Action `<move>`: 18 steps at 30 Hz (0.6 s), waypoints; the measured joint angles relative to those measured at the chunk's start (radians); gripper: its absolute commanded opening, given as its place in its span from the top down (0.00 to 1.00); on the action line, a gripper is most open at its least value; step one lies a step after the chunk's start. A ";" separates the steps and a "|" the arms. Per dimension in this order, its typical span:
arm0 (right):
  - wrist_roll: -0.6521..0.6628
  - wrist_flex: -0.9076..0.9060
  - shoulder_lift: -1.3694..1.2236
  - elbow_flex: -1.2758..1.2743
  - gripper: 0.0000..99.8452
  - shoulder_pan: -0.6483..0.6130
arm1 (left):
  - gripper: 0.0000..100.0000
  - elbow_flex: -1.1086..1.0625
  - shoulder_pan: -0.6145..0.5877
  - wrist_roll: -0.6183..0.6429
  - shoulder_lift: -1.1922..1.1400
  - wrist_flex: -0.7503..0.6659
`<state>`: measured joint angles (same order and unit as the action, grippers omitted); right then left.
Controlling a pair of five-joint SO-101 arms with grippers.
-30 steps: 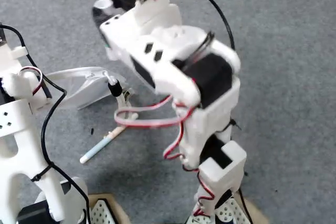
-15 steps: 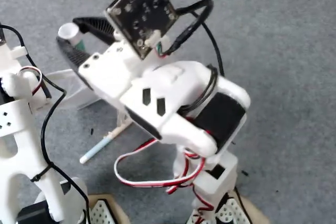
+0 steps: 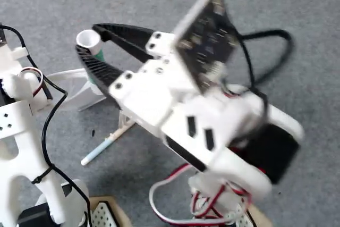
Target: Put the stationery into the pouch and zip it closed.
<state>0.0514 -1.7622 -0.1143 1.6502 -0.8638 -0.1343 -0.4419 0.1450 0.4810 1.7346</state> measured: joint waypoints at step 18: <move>0.000 0.132 0.470 -0.930 0.99 0.104 | 0.97 0.000 0.000 0.000 0.000 0.000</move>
<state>0.0514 -1.6303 0.3552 0.7204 -0.7595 -0.1343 -0.4419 0.1450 0.4810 1.7346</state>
